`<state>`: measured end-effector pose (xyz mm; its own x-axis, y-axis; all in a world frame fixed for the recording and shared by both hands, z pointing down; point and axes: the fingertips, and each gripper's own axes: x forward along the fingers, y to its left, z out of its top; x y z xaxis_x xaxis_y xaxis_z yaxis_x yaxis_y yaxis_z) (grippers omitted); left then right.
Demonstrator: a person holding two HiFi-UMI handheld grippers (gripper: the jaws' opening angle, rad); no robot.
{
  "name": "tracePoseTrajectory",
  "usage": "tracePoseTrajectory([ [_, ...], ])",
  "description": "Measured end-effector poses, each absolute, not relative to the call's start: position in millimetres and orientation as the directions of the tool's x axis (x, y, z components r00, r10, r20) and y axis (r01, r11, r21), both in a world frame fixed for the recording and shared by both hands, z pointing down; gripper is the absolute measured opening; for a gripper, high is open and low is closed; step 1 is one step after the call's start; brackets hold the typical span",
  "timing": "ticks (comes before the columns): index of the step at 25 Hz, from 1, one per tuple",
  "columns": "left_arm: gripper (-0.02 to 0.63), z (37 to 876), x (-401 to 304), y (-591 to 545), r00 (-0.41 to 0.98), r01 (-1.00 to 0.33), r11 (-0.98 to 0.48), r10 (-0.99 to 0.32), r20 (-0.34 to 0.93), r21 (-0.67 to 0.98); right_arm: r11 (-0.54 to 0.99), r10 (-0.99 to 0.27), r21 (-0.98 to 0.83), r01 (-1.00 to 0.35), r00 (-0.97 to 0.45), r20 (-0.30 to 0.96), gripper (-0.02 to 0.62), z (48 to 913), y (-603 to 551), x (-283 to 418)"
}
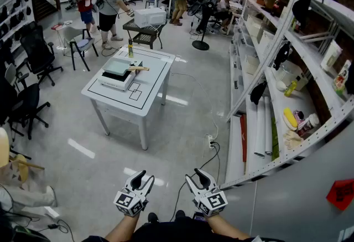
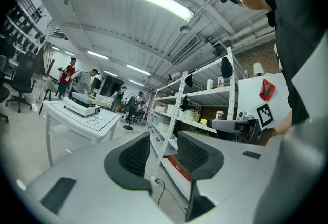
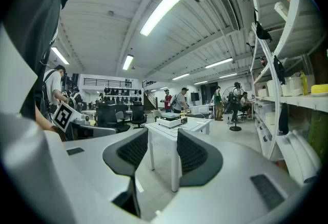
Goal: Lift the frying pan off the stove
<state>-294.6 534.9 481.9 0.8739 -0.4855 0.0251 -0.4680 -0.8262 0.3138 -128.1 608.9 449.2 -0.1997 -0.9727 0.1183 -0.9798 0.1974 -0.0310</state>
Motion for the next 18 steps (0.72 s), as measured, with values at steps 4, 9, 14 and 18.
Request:
tracePoseTrajectory([
  [4, 0.167, 447, -299, 542, 0.863, -0.474, -0.829, -0.504, -0.026, 0.298, 0.201, -0.976, -0.046, -0.979, -0.204, 0.075, 0.184, 438, 620, -134],
  [9, 0.167, 415, -291, 560, 0.852, -0.494, -0.834, -0.521, -0.054, 0.247, 0.196, -0.98, -0.032, -0.98, -0.197, 0.032, 0.173, 417, 630, -114],
  [14, 0.167, 411, -287, 580, 0.842, -0.51, -0.814, -0.538, -0.03, 0.278, 0.274, -0.962, -0.11, -0.955, -0.273, -0.029, 0.179, 411, 644, -116],
  [18, 0.167, 405, -278, 587, 0.841, -0.509, -0.814, -0.539, -0.038, 0.281, 0.274, -0.961, -0.114, -0.955, -0.268, -0.06, 0.179, 400, 654, -101],
])
